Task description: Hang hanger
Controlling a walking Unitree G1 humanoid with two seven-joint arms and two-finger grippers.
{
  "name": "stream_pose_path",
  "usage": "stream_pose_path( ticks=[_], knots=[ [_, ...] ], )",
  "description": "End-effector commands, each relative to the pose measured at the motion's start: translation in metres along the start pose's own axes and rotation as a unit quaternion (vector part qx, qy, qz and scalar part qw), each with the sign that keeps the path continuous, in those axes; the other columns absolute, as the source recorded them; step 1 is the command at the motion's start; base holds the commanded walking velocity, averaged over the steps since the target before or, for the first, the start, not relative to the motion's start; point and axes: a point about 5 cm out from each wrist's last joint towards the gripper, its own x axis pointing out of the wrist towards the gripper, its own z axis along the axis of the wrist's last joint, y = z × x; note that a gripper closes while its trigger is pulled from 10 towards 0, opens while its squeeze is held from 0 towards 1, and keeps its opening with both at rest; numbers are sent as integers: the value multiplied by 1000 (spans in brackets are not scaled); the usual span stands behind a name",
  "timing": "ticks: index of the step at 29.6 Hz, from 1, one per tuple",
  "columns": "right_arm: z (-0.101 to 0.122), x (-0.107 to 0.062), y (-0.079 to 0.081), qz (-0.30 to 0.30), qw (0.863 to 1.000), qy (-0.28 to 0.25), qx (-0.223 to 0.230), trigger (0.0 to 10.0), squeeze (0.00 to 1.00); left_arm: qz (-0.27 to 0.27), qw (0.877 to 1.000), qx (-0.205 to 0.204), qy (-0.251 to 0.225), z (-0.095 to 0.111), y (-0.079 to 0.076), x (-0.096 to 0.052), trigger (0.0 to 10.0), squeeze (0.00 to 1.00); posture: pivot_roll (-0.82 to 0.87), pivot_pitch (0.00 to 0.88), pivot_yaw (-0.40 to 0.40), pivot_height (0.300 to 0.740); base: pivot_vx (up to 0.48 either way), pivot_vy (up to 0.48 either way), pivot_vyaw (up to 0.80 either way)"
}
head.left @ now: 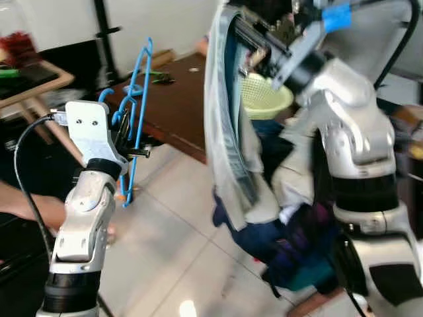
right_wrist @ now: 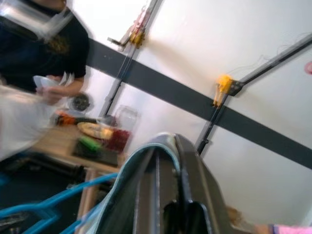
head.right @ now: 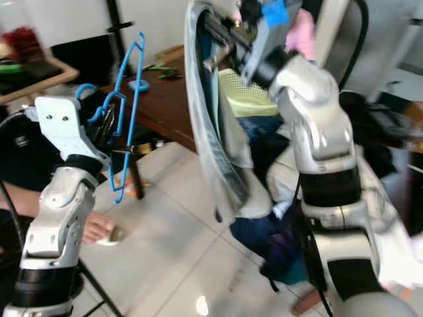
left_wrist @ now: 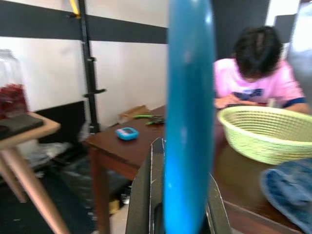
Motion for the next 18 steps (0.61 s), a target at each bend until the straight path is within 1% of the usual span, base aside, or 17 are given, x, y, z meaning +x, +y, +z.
stream_pose_path(
  ticks=[1,4,5,6,7,8,9,11,13,14,16,17,18],
  knots=[
    [-8,1,-13,-54,998,21,-4,10000,0,-13,1000,-3,-2,2,-10,-1,10000,0,99,47,-87,740,401,0,0],
    [-11,2,-17,-71,997,32,-6,10000,0,-15,1000,-6,-1,2,-11,-2,10000,0,99,47,-87,740,404,0,0],
    [-20,-2,-25,-104,993,59,10,10000,0,-18,1000,-10,2,1,-14,-3,10000,0,101,50,-90,740,401,0,-800],
    [-20,-2,-25,-104,993,59,10,10000,0,-18,1000,-10,2,1,-14,-3,10000,0,101,50,-90,740,401,0,-800],
    [-27,-7,-33,-129,988,78,26,10000,0,-20,1000,-14,4,0,-16,-4,10000,0,98,54,-87,740,401,0,-800],
    [-27,-7,-33,-129,988,78,26,10000,0,-20,1000,-14,4,0,-16,-4,10000,0,98,54,-87,740,401,0,-800],
    [-33,-13,-41,-155,983,91,40,10000,0,-25,1000,-18,6,0,-19,-4,10000,0,96,56,-86,740,401,0,-800],
    [-33,-13,-41,-155,983,91,40,10000,0,-25,1000,-18,6,0,-19,-4,10000,0,96,56,-86,740,401,0,-800],
    [-37,-26,-56,-197,974,99,55,10000,0,-38,999,-26,7,-1,-24,-4,10000,0,91,59,-81,740,399,0,-800],
    [-37,-26,-56,-197,974,99,55,10000,0,-38,999,-26,7,-1,-24,-4,10000,0,91,59,-81,740,398,0,-800],
    [-37,-35,-65,-225,968,97,59,10000,0,-47,998,-32,8,-1,-28,-4,10000,0,87,57,-81,740,401,0,-800],
    [-37,-35,-65,-225,968,97,59,10000,0,-47,998,-32,8,-1,-28,-4,10000,0,87,57,-81,740,405,0,-800],
    [-36,-39,-73,-247,963,94,56,10000,0,-55,998,-36,9,-1,-31,-4,10000,0,83,58,-78,740,401,0,-800]
  ],
)
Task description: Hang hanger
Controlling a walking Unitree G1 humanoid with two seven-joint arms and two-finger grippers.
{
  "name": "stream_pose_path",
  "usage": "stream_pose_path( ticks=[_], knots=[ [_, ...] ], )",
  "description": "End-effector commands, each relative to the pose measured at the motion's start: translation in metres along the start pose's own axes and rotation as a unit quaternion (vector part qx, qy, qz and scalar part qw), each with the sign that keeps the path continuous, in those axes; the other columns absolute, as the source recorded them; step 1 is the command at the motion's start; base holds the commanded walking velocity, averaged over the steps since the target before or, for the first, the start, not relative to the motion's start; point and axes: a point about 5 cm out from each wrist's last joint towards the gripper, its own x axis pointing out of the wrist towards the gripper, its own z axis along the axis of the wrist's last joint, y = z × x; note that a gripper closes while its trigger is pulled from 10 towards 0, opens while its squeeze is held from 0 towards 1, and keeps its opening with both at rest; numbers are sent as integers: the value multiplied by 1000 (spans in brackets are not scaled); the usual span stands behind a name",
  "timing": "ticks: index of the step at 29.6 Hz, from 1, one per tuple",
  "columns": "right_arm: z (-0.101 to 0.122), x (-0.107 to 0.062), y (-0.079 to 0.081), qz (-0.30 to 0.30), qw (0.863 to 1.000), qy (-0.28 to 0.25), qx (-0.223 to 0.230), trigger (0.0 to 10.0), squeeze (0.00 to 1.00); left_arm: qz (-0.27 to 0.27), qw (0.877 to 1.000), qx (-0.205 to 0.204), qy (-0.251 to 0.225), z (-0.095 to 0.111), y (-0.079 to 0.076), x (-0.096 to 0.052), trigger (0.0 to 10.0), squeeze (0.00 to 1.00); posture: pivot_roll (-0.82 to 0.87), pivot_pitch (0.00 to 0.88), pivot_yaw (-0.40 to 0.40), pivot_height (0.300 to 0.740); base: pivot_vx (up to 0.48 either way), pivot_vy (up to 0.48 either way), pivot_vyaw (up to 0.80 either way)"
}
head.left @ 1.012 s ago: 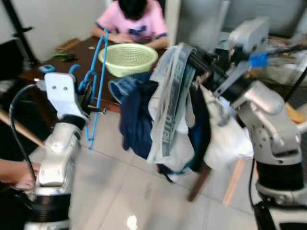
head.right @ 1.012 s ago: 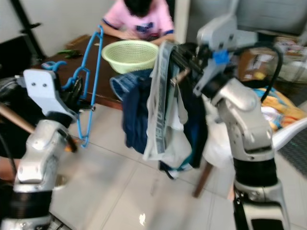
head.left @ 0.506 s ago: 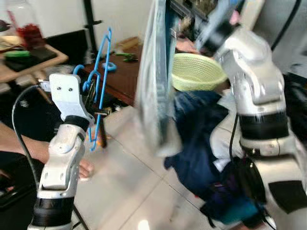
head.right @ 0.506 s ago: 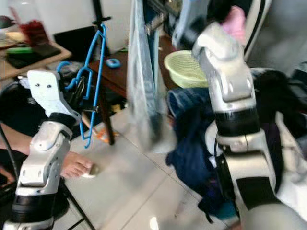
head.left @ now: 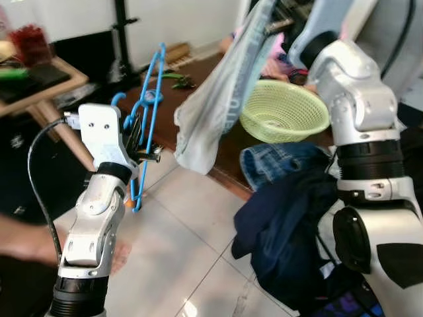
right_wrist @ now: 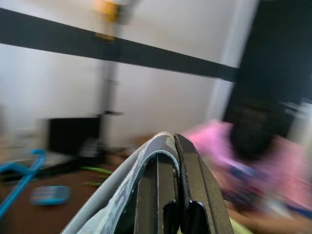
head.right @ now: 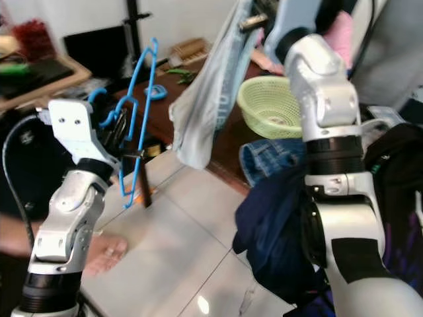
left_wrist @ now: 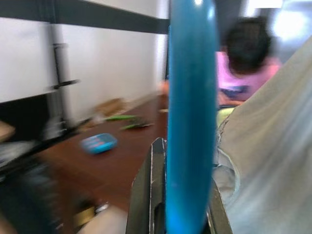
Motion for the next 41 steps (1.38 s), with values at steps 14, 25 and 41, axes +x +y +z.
stream_pose_path(
  ticks=[14,25,41],
  knots=[
    [44,-21,-65,-120,989,-84,25,10000,0,-86,996,-23,-18,6,-33,-6,10000,0,87,61,-79,740,105,0,-800],
    [-20,-52,-85,-114,965,186,-142,10000,0,-93,996,-14,-13,3,-35,-9,10000,0,87,64,-80,740,0,0,-218],
    [-76,-100,-18,166,927,307,-137,10000,1000,-72,997,5,-20,7,-27,-2,10000,0,77,66,-69,740,0,0,0]
  ],
)
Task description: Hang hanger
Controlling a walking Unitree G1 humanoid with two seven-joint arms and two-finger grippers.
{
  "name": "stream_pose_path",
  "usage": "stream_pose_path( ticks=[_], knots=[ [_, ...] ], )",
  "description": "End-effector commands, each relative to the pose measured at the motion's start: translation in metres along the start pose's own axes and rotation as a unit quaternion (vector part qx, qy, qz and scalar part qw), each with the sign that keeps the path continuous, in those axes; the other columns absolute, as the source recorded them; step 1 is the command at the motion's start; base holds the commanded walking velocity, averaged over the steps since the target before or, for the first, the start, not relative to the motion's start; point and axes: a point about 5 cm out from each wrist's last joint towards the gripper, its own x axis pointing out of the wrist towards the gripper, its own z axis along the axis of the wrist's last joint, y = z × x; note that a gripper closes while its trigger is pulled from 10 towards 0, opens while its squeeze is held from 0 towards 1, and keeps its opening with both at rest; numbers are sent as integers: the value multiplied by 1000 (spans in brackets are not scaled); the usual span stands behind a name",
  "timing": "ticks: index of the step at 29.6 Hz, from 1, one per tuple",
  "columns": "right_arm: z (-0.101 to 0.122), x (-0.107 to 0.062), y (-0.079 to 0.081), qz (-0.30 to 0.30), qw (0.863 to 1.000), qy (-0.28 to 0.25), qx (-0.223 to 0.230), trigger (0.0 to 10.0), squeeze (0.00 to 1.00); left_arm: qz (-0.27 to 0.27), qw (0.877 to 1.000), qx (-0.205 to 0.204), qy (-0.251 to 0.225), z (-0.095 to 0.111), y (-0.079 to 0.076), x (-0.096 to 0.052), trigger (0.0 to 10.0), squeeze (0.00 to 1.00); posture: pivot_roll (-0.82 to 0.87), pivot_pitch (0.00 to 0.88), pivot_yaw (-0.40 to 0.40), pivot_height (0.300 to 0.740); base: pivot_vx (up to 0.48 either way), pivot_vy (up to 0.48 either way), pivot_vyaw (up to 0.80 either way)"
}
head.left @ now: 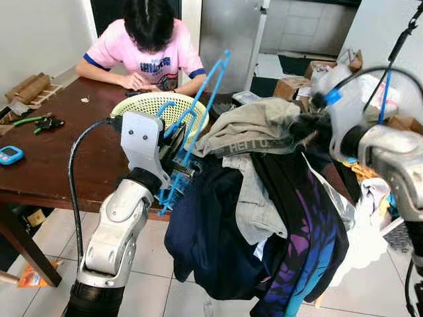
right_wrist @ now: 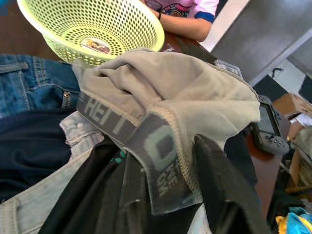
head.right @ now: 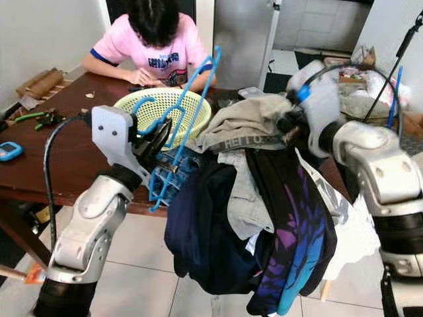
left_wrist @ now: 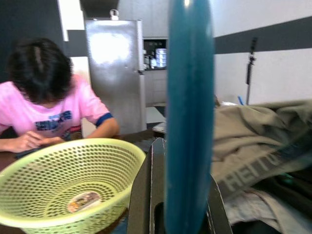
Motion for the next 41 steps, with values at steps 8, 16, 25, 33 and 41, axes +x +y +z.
stream_pose_path(
  ticks=[8,16,25,33,41],
  knots=[
    [-16,-5,-6,-34,996,-28,72,10000,1000,36,998,37,30,-9,16,-9,10000,0,77,65,-60,740,0,0,0],
    [-31,-17,-25,-86,988,-53,116,10000,729,113,987,94,64,-13,41,-17,10000,0,85,68,-56,740,0,0,0],
    [-93,-53,-53,-134,979,91,125,10000,294,151,977,130,75,-8,50,-30,10000,0,101,69,-53,740,0,0,0],
    [-99,-87,-15,77,988,95,91,10000,0,143,976,143,85,-13,43,-35,10000,0,95,70,-50,740,0,0,0],
    [-91,-93,-20,73,987,-26,142,10000,0,144,969,165,113,-22,46,-49,10000,0,94,68,-47,740,0,0,0]
  ],
)
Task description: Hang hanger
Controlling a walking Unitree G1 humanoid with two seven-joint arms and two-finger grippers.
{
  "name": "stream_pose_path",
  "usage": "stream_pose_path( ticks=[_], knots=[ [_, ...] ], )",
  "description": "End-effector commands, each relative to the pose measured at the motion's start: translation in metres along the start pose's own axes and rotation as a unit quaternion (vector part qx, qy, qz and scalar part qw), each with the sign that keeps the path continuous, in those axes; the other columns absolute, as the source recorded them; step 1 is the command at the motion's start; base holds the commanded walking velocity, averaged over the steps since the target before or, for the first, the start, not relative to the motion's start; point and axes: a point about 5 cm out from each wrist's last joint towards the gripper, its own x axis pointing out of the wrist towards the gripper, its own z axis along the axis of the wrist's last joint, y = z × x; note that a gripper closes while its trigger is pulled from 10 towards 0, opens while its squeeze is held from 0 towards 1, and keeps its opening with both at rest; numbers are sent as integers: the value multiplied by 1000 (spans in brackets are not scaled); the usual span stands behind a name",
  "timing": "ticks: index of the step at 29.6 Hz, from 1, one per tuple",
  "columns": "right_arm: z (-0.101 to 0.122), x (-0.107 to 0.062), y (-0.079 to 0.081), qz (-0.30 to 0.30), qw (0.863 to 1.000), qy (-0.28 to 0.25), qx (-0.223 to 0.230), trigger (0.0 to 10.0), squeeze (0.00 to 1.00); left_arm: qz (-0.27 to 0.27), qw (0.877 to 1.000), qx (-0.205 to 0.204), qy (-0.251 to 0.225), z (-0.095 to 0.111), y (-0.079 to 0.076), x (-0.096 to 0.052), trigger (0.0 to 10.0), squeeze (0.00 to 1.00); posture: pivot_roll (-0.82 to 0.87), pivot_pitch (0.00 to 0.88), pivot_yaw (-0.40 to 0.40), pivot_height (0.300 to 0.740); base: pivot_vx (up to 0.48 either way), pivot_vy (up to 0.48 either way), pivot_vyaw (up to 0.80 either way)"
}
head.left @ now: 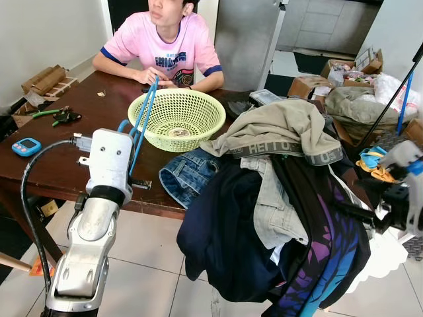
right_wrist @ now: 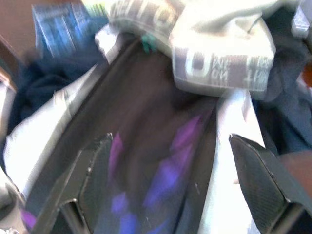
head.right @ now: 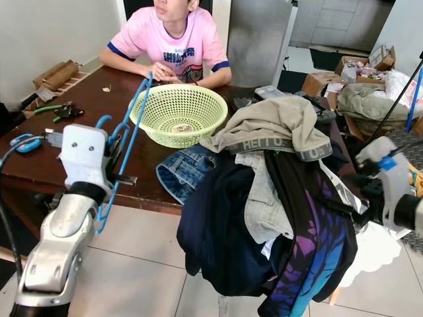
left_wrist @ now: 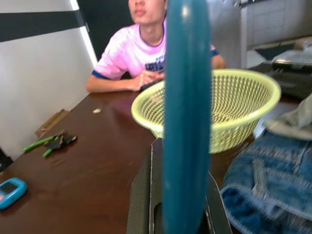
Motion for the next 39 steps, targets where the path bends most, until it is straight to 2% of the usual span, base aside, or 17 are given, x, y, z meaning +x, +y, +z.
stream_pose_path(
  ticks=[1,2,4,7,8,9,14,17,18,19,22,24,27,30,36,38,39],
  knots=[
    [8,0,8,38,996,-71,27,10000,0,5,1000,23,0,1,5,-3,10000,0,95,68,-46,740,0,0,0],
    [12,4,18,74,988,-120,55,10000,0,11,1000,29,2,1,7,-5,10000,0,97,70,-46,740,0,0,0],
    [15,6,25,98,982,-148,72,10000,0,16,999,33,2,2,8,-6,10000,0,97,70,-46,740,0,0,0],
    [15,31,57,156,978,-125,57,10000,0,23,999,35,6,2,9,-6,10000,0,101,71,-48,740,0,0,0],
    [15,31,57,156,978,-125,57,10000,0,23,999,35,6,2,9,-6,10000,0,101,71,-48,740,0,0,0],
    [40,49,72,172,970,-165,40,10000,0,24,999,34,6,2,9,-6,10000,0,102,70,-44,740,0,0,0],
    [64,62,76,160,967,-197,17,10000,0,23,999,34,5,2,7,-6,10000,0,99,67,-43,740,0,0,0],
    [77,88,70,87,982,-166,-24,10000,0,20,999,34,6,0,5,-5,10000,0,95,64,-46,740,0,0,0],
    [77,88,70,87,982,-166,-24,10000,0,20,999,34,6,0,5,-5,10000,0,95,64,-46,740,0,0,0],
    [71,115,64,11,994,-80,-70,10000,0,19,999,31,2,3,3,-2,10000,0,95,66,-46,740,0,0,0],
    [68,123,61,-17,995,-52,-84,10000,0,19,999,30,0,4,2,0,10000,0,95,66,-46,740,0,0,0],
    [57,133,52,-59,994,-4,-91,10000,0,18,999,29,-2,5,1,2,10000,0,93,69,-48,740,0,0,0],
    [41,134,51,-56,993,43,-93,10000,0,18,999,30,-1,4,1,1,10000,0,94,70,-49,740,0,0,0],
    [35,132,51,-44,994,52,-80,10000,0,19,999,32,3,1,2,1,10000,0,95,71,-51,740,0,0,0],
    [53,121,51,-2,999,-46,-24,10000,0,22,999,39,9,-1,5,-2,10000,0,96,75,-51,740,0,0,0],
    [68,103,51,36,990,-133,11,10000,0,22,999,42,7,0,5,-3,10000,0,99,78,-50,740,0,0,0],
    [68,103,51,36,990,-133,11,10000,0,22,999,42,7,0,5,-3,10000,0,99,78,-50,740,0,0,0]
  ],
)
